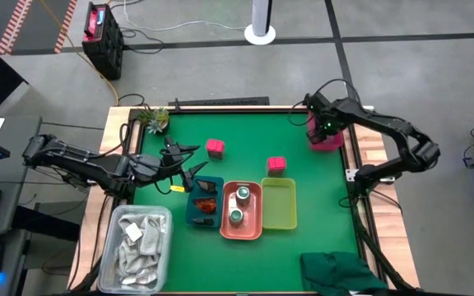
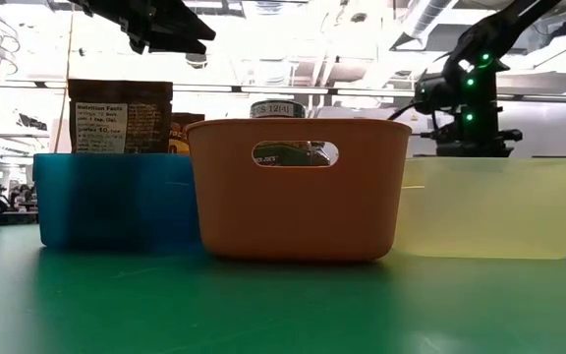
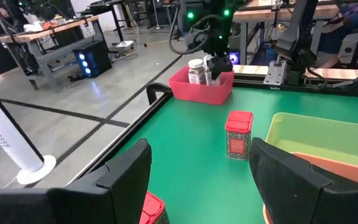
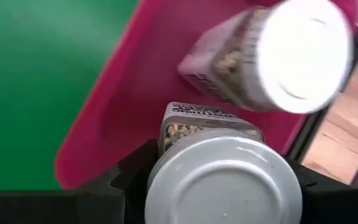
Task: Sort spices by type
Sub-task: Put the white seasoning bottle into the red bin, then put the right red seasoning can into the yellow bin
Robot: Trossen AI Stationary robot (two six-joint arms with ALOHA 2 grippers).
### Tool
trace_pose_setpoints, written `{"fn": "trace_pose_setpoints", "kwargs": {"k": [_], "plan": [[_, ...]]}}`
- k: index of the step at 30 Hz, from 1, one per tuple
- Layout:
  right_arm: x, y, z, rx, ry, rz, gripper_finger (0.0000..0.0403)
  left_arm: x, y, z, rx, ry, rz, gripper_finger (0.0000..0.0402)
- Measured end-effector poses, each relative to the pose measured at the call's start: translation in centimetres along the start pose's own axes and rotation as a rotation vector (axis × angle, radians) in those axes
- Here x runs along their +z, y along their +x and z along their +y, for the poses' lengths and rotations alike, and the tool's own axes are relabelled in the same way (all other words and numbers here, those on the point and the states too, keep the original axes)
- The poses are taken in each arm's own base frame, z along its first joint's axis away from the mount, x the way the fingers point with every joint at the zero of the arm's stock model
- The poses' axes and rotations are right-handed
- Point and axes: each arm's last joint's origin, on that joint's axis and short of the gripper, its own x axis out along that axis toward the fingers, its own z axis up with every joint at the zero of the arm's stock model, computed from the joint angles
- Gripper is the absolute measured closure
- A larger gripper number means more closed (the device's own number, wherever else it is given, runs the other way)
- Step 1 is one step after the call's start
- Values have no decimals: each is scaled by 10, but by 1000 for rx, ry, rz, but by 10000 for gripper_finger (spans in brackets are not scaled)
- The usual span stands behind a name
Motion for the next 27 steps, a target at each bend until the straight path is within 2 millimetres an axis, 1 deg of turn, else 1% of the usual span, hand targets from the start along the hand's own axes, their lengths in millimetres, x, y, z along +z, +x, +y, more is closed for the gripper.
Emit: {"fn": "trace_pose_setpoints", "kwargs": {"k": [5,12,16,21,24,27], "plan": [[1,4,2,0,-18,19,137,0,0,0,0,1,1,146],[-2,1,0,-2,-38,34,132,0,0,0,0,3,1,146],[-1,-18,-6,4,-34,0,131,0,0,0,0,5,1,146],[-4,-53,-12,26,-26,-95,131,0,0,0,-1,14,0,146],[-7,-73,-10,47,-29,-150,131,0,0,0,-1,17,2,146],[-12,-90,-3,77,-69,-216,131,-1,2,2,10,14,7,146]]}}
